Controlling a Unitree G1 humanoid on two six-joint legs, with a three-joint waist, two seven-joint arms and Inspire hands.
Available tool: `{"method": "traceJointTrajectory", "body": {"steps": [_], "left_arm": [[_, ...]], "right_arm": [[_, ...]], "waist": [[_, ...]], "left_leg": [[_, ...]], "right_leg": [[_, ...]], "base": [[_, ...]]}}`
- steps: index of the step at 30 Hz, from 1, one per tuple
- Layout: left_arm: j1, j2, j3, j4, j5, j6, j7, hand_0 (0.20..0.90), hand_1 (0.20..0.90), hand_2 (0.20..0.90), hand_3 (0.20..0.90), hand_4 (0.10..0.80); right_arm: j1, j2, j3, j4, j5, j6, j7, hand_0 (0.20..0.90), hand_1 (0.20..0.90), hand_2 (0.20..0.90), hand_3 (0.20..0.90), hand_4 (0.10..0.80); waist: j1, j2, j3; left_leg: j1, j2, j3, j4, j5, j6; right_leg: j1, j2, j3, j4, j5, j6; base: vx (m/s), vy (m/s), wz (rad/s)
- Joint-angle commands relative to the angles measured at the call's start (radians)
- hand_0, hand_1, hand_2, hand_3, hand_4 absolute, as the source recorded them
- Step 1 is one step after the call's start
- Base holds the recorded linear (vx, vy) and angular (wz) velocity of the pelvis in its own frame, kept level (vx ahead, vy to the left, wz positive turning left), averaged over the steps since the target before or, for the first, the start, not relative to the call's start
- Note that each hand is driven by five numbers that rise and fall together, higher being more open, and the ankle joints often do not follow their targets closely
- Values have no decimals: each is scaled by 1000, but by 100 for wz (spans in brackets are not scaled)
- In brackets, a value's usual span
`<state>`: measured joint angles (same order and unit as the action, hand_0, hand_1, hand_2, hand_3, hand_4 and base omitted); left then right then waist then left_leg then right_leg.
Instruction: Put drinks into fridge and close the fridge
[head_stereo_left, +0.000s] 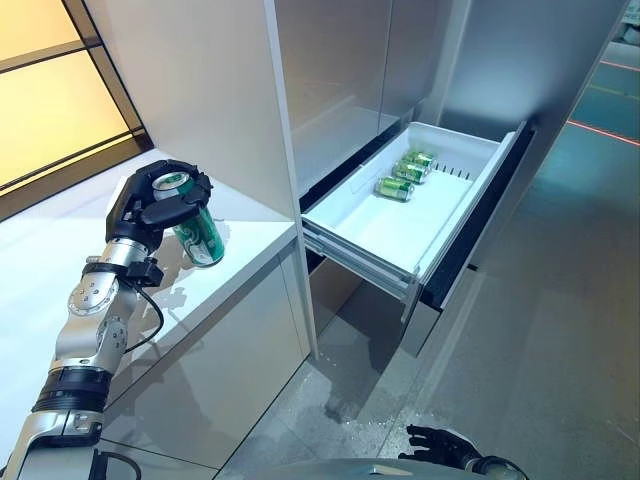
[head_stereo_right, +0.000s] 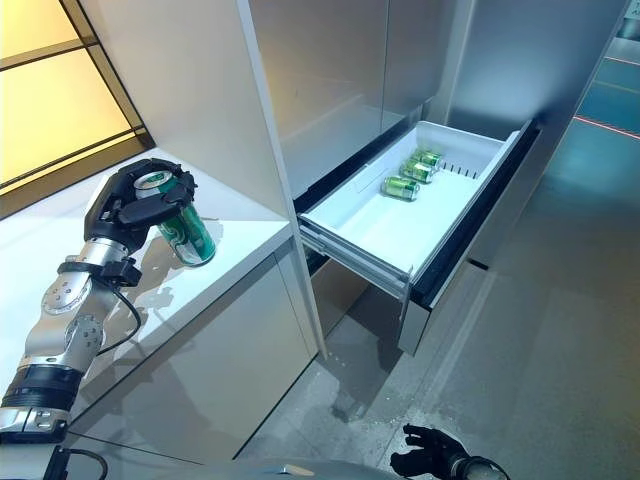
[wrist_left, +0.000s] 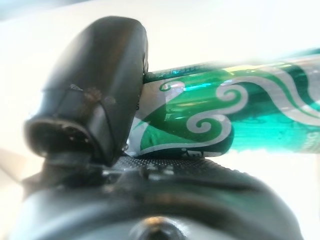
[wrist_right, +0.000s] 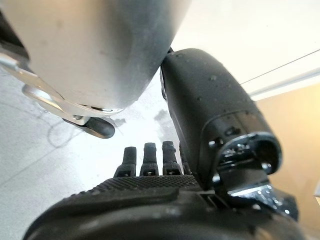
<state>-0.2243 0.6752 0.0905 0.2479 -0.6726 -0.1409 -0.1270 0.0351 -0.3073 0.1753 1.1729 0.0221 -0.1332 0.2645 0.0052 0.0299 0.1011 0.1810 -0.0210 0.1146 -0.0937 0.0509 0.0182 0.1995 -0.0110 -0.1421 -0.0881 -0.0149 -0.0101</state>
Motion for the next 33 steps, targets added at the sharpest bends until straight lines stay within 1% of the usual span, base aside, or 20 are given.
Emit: {"method": "traceJointTrajectory", "body": {"steps": [1, 2, 4, 7, 9, 13, 14, 17, 19, 21, 22, 23, 28, 33], "left_arm": [[-126, 55, 22, -96, -52, -184, 49, 300, 300, 300, 200, 100], [-125, 53, 23, -99, -53, -187, 50, 300, 300, 300, 200, 100], [-131, 42, 25, -140, -71, -223, 61, 300, 300, 300, 200, 100], [-137, 32, 33, -206, -96, -285, 73, 300, 300, 300, 200, 100], [-133, 25, 40, -242, -130, -331, 52, 300, 300, 300, 200, 100], [-103, 16, 48, -329, -201, -404, -47, 300, 300, 300, 200, 100], [-90, 16, 46, -355, -218, -414, -77, 300, 300, 300, 200, 100], [-46, 7, 31, -420, -238, -441, -162, 300, 300, 300, 200, 100], [-23, 9, 22, -463, -240, -437, -207, 300, 300, 300, 200, 100], [-16, 11, 19, -475, -244, -437, -223, 300, 300, 300, 200, 100], [1, 16, 6, -506, -249, -426, -271, 300, 300, 300, 200, 100], [6, 16, -1, -518, -258, -418, -295, 300, 300, 300, 200, 100], [3, 12, -35, -559, -248, -376, -351, 300, 300, 300, 200, 100], [-29, 23, -74, -577, -249, -311, -365, 300, 300, 300, 200, 100]], "right_arm": [[-33, -64, 35, -114, 74, -72, -43, 900, 900, 900, 900, 800], [-32, -65, 35, -123, 77, -68, -44, 900, 900, 900, 900, 800], [-31, -71, 40, -249, 89, -72, -62, 900, 900, 900, 900, 800], [-20, -81, 40, -474, 131, -40, -57, 900, 900, 900, 900, 800], [-4, -82, 32, -637, 188, 19, -20, 900, 900, 900, 900, 800], [3, -93, -13, -879, 326, 77, 143, 900, 900, 900, 900, 800], [-3, -103, -22, -940, 369, 96, 191, 900, 900, 900, 900, 800], [-30, -141, -42, -1091, 465, 151, 282, 900, 900, 900, 900, 800], [-52, -178, -49, -1175, 516, 165, 317, 900, 900, 900, 900, 800], [-59, -187, -48, -1201, 529, 161, 316, 900, 900, 900, 900, 800], [-88, -211, -49, -1278, 590, 171, 311, 900, 900, 900, 900, 800], [-97, -216, -52, -1307, 608, 163, 303, 900, 900, 900, 900, 800], [-142, -215, -51, -1388, 712, 151, 282, 900, 900, 900, 900, 800], [-197, -216, -46, -1459, 761, 100, 249, 900, 900, 900, 900, 800]], "waist": [[-15, 7, -13], [-15, 7, -13], [-20, 4, -13], [-28, -2, -15], [-36, -6, -17], [-45, -11, -22], [-46, -10, -23], [-45, -11, -23], [-41, -12, -24], [-40, -12, -24], [-36, -12, -26], [-34, -12, -27], [-28, -13, -32], [-28, -14, -32]], "left_leg": [[21, -36, -24, 16, -127, 25], [21, -36, -24, 16, -127, 25], [21, -35, -24, 15, -126, 25], [18, -33, -24, 13, -123, 24], [17, -32, -22, 10, -122, 24], [16, -29, -18, 7, -119, 23], [16, -28, -17, 7, -118, 22], [13, -27, -15, 7, -115, 22], [11, -26, -14, 7, -113, 24], [11, -27, -15, 7, -113, 24], [9, -27, -17, 7, -111, 27], [7, -28, -17, 7, -111, 28], [5, -28, -17, 7, -111, 32], [5, -29, -20, 8, -111, 32]], "right_leg": [[-52, -7, 3, 92, -69, 63], [-51, -7, 3, 91, -69, 62], [-52, -8, 3, 91, -68, 63], [-54, -10, 3, 90, -68, 62], [-57, -11, 1, 90, -68, 62], [-61, -9, 2, 93, -70, 61], [-62, -9, 1, 94, -70, 61], [-68, -7, 5, 96, -68, 61], [-70, -7, 7, 95, -66, 60], [-70, -6, 8, 95, -66, 59], [-71, -5, 11, 92, -63, 57], [-72, -5, 12, 90, -61, 57], [-69, -3, 16, 80, -55, 56], [-67, -1, 17, 73, -48, 56]], "base": [[0, 0, 0], [0, 0, 0], [0, 0, 0], [-9, -11, -1], [-13, -15, -1], [-6, -8, 0], [0, 0, 0], [-34, -21, -6], [-36, -25, -10], [0, 0, 0], [-29, -31, -2], [-34, -38, -3], [-10, -18, -1], [-17, -28, -2]]}}
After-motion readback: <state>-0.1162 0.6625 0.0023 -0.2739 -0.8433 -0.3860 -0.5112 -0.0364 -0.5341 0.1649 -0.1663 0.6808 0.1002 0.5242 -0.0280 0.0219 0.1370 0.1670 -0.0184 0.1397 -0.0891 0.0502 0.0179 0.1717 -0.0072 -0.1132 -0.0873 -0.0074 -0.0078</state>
